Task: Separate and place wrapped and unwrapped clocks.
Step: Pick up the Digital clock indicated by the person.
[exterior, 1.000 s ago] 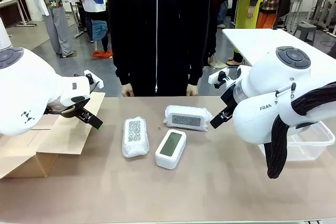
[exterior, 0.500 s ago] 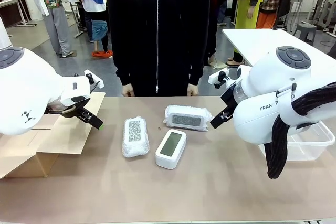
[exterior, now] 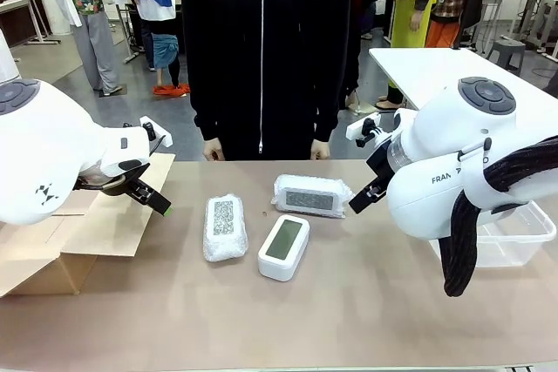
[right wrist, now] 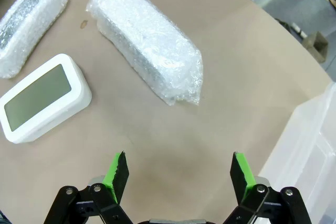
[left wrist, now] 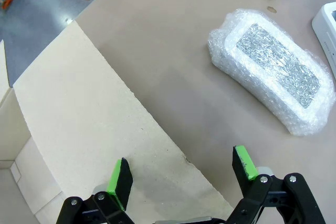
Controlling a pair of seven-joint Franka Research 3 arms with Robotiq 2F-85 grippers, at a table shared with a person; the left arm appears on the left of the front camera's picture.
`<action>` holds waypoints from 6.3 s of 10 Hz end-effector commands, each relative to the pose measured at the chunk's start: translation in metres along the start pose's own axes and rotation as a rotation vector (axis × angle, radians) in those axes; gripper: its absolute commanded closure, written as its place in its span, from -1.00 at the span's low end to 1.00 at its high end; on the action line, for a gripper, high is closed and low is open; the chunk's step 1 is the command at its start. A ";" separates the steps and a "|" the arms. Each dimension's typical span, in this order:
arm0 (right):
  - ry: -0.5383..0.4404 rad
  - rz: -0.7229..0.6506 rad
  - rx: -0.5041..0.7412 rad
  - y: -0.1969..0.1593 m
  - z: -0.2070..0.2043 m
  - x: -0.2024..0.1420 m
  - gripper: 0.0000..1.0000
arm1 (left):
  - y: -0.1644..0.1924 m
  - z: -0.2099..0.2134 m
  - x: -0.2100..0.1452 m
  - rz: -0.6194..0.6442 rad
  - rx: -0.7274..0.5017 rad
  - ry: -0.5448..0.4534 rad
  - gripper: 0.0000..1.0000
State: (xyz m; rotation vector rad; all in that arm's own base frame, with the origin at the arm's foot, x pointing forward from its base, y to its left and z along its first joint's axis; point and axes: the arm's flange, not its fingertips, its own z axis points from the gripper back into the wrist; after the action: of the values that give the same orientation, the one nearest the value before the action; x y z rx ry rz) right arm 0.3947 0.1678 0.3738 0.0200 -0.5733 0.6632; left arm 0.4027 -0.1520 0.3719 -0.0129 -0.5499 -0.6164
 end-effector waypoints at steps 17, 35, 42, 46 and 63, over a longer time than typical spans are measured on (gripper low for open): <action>0.000 -0.001 0.000 0.000 0.000 0.000 -1.00 | 0.001 0.000 0.000 0.004 0.000 0.000 -1.00; -0.094 0.178 0.275 -0.037 0.121 -0.011 -1.00 | 0.053 0.122 -0.050 -0.047 -0.270 -0.124 -1.00; -0.289 0.250 0.411 -0.059 0.184 -0.071 -1.00 | 0.047 0.155 -0.107 -0.120 -0.339 -0.243 -1.00; -0.282 0.238 0.393 -0.083 0.199 -0.035 -1.00 | 0.098 0.180 -0.045 -0.113 -0.330 -0.228 -1.00; -0.282 0.238 0.393 -0.083 0.199 -0.035 -1.00 | 0.098 0.180 -0.045 -0.113 -0.330 -0.228 -1.00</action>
State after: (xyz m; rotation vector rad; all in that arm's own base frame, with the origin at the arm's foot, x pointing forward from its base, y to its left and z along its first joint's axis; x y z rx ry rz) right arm 0.3192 0.0430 0.5401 0.4039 -0.7106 0.9935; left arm 0.3377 -0.0172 0.5198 -0.3551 -0.6660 -0.8055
